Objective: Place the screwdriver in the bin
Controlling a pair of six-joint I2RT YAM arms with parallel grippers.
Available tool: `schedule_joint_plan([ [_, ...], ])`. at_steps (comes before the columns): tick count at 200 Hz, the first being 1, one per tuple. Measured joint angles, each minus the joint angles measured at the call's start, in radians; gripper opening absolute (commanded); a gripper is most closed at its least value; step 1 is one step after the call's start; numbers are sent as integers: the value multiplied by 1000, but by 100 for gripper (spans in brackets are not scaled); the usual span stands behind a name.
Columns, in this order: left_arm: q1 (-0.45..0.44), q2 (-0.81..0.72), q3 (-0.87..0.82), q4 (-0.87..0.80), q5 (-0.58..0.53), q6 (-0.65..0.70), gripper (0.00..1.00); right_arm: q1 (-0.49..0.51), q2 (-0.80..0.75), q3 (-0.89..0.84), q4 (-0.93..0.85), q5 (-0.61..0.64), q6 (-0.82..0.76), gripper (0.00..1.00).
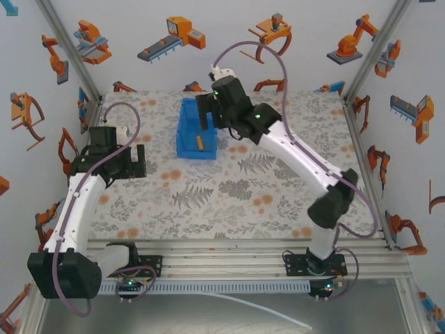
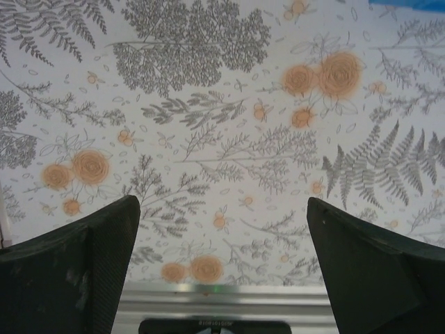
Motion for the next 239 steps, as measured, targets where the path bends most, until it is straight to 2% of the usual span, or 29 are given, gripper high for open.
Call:
schedule_joint_plan([
  [9,0,-2,-36,48,0,-19,97,-2,-84,-107,22,22,-3,99],
  [39,3,-5,-153,202,-10,-63,97,-8,-327,-521,114,125,-15,99],
  [76,16,-7,-270,408,-43,-71,97,-39,-611,-1062,334,270,-64,99],
  [97,34,-10,-352,567,-56,-68,97,-138,-750,-1229,437,332,-107,99],
  [124,69,-5,-433,707,-56,-73,97,-352,-874,-1369,614,347,-152,99],
  [150,80,3,-501,853,-51,-72,97,-504,-851,-1506,818,341,-210,99],
  [170,87,27,-547,949,-47,-72,97,-594,-753,-1611,990,282,-255,99],
  [194,93,72,-595,1062,-39,-73,97,-696,-602,-1657,1146,201,-260,99],
  [239,94,182,-656,1291,-31,-63,97,-766,-383,-1671,1439,63,-261,99],
])
